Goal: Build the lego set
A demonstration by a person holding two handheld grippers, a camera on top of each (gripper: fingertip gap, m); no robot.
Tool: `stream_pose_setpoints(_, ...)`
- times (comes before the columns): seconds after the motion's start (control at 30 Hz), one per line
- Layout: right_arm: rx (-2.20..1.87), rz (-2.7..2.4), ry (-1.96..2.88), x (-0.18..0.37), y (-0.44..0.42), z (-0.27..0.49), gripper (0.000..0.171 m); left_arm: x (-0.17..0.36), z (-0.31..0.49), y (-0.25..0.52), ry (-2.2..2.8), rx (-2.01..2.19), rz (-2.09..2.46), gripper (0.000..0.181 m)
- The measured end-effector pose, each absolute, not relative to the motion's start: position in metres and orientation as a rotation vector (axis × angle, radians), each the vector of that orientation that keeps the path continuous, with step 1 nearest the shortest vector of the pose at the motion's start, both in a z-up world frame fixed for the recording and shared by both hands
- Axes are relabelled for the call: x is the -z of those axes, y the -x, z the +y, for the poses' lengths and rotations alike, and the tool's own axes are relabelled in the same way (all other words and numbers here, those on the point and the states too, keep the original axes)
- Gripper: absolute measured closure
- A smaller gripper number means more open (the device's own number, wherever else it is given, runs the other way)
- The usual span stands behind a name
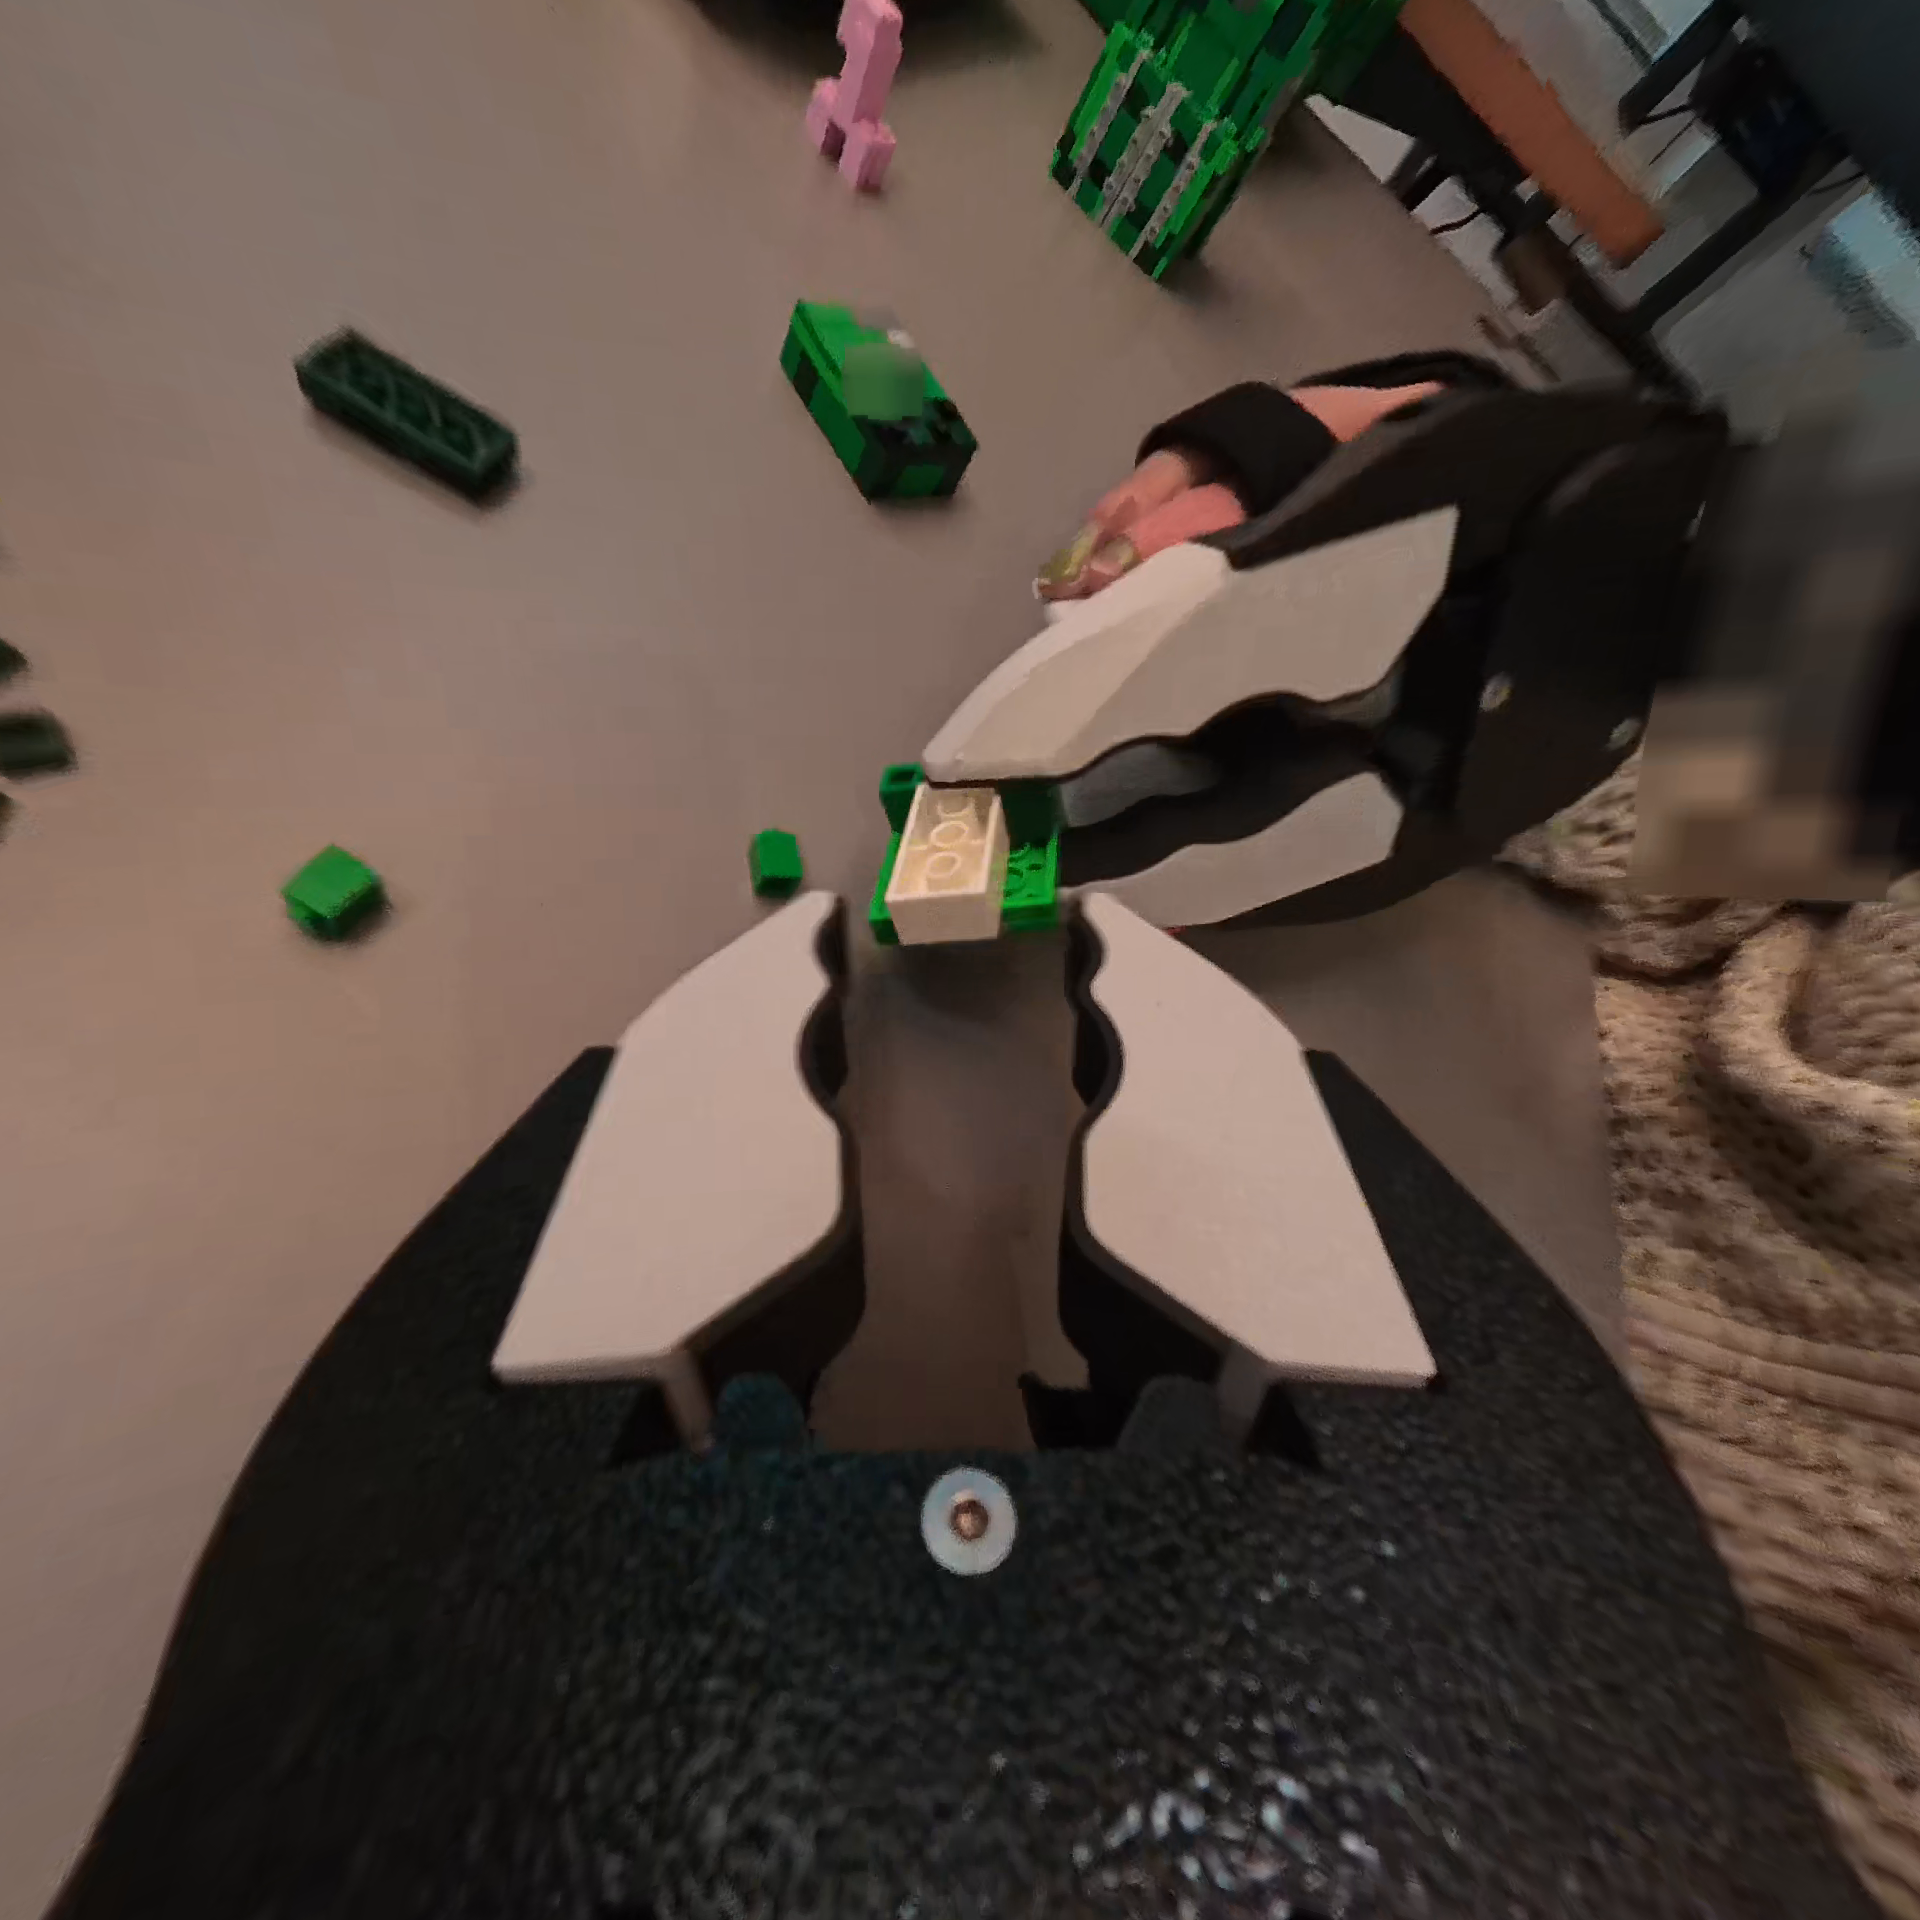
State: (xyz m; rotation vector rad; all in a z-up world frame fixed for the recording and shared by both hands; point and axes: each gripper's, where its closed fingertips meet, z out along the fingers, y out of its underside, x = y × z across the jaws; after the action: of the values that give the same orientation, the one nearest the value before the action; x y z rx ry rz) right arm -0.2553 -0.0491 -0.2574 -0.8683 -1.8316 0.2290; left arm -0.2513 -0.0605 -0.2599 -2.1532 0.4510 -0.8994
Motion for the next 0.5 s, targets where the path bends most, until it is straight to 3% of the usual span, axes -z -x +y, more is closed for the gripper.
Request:
stream_pose_setpoints(0.03, -0.284, -1.823, 0.924, 0.257, 0.255, -0.048, 0.152, 0.258, -0.057, 0.255, 2.129, 0.801, 0.501, 0.131)
stream_pose_setpoints(0.13, -0.458, -1.794, 1.055, 0.253, 0.253, -0.045, 0.152, 0.250, -0.048, 0.269, 1.985, 0.364, 0.719, 0.129)
stream_pose_setpoints(0.27, -0.588, -1.818, 1.114, 0.254, 0.249, -0.049, 0.152, 0.230, -0.049, 0.256, 1.720, 0.103, 0.926, 0.140)
stream_pose_setpoints(0.5, -0.635, -1.835, 1.119, 0.251, 0.245, -0.051, 0.152, 0.232, -0.059, 0.238, 1.642, 0.129, 1.051, 0.173)
